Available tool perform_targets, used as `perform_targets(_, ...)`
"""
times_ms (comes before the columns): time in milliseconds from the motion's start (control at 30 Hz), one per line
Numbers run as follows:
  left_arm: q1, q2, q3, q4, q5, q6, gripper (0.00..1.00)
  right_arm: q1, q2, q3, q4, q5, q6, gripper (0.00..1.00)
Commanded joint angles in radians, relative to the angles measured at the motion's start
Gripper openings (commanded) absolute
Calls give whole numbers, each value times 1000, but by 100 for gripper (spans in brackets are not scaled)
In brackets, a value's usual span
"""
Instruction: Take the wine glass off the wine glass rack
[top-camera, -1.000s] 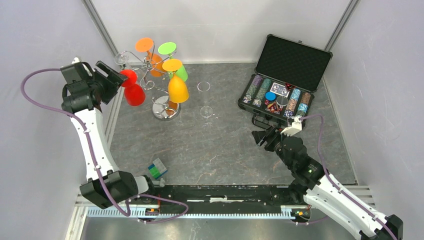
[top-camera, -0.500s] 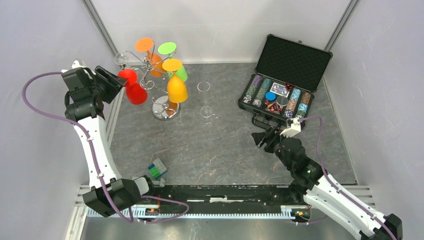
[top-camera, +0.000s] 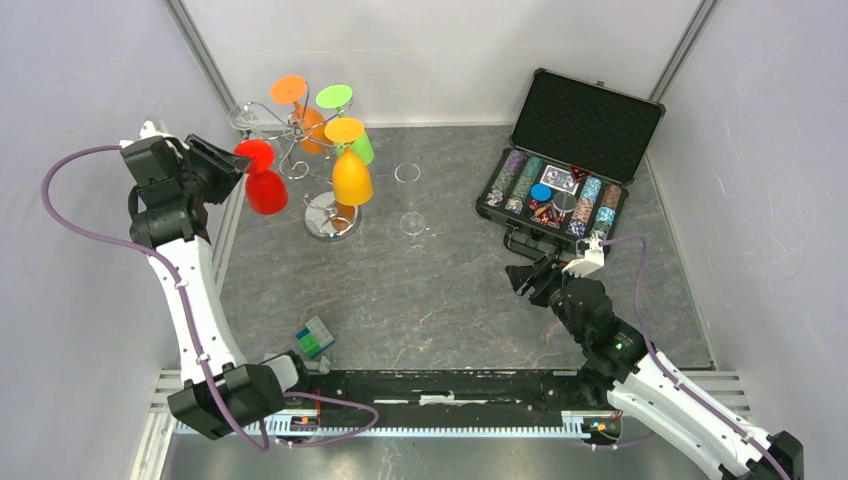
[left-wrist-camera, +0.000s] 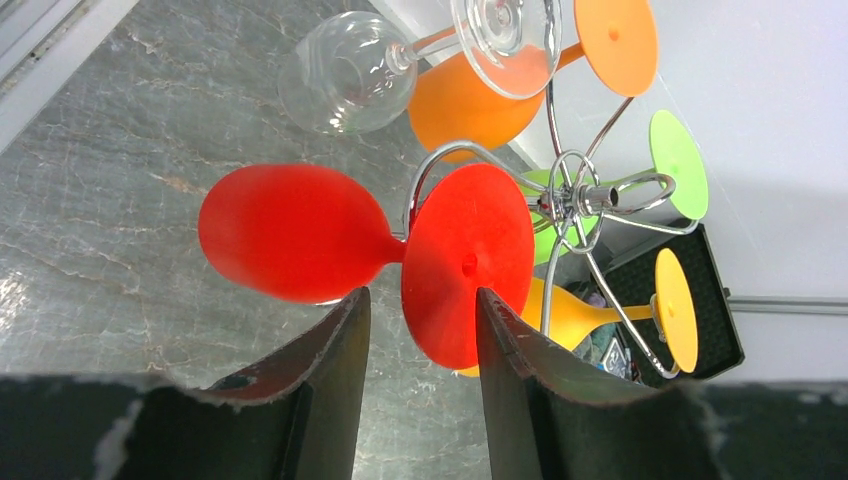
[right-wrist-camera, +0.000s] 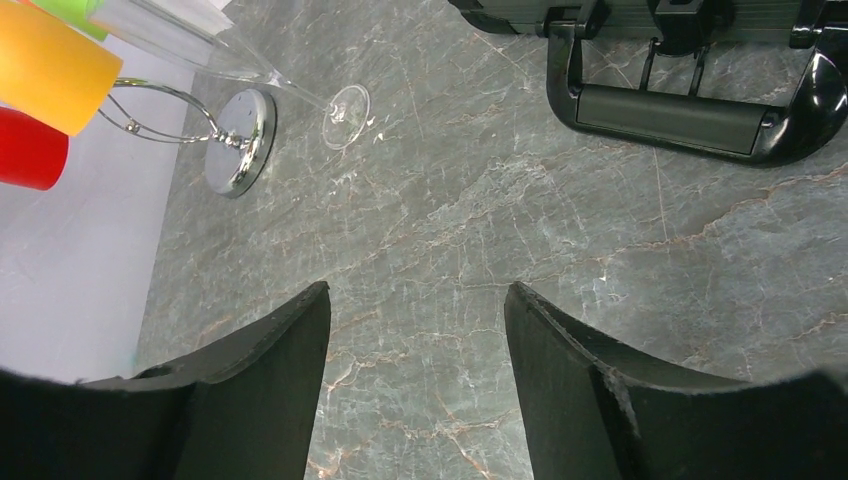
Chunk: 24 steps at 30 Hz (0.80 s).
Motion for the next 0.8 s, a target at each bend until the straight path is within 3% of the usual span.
perform_targets(0, 5, 3, -24, 101, 44, -64, 48, 2, -14, -10, 35, 33, 6, 69)
perform_targets(67, 5, 4, -37, 125, 62, -73, 46, 2, -17, -11, 35, 35, 6, 69)
perform_targets(267, 5, -5, -48, 100, 91, -51, 24, 1, -17, -3, 35, 38, 4, 69)
perform_targets(633, 5, -27, -4, 56, 62, -64, 3, 2, -38, -17, 34, 54, 3, 69)
perform_targets(767, 5, -23, 21, 55, 69, -108, 2, 2, -37, -14, 34, 58, 3, 69)
